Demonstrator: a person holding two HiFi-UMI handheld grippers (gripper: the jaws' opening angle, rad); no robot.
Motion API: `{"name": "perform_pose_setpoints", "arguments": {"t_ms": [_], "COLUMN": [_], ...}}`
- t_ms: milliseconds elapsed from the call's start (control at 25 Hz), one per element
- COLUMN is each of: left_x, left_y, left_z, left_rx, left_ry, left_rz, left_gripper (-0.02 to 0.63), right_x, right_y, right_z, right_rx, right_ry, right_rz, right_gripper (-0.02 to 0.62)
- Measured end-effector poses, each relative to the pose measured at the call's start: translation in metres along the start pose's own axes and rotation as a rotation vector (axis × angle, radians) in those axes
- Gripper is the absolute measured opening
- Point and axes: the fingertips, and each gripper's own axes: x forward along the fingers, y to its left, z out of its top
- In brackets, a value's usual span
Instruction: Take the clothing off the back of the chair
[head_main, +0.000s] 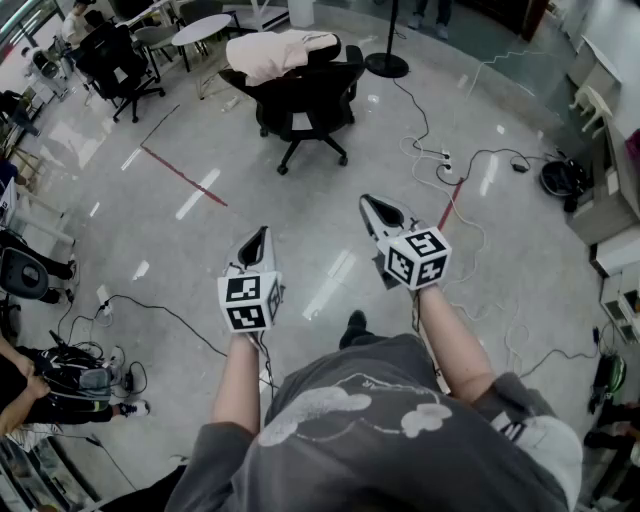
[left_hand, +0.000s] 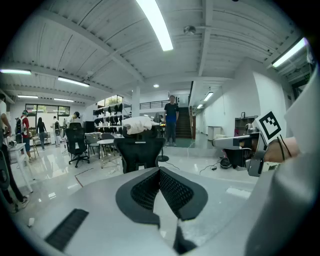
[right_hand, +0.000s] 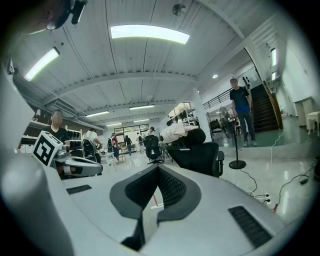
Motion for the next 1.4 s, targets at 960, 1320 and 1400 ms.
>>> {"name": "perform_pose_setpoints", "arguments": {"t_ms": [960,1320,1400], "left_x": [0.031,0.129,0.149], "left_y": [0.018,0.051,0.057], "left_z": [0.010,0.065,0.078], "left_rx": [-0.038,-0.052,-0.070], "left_ry": [-0.015,-0.051,-0.066], "left_rz": [0.000,0.057,0.069], "left_gripper": [0.000,0.000,0.000], "right_x": [0.026,0.131,0.148], "right_y": [-0.035,-0.107,-0.121], "right_z": [0.000,0.035,0.044], "right_rx": [0.026,0.022,0.013], "right_ry": [-0.033,-0.028,-0.027], "right_rz": [-0.055,0.010,0.027], "right_gripper": [-0.006,-0.006,-0.006]}}
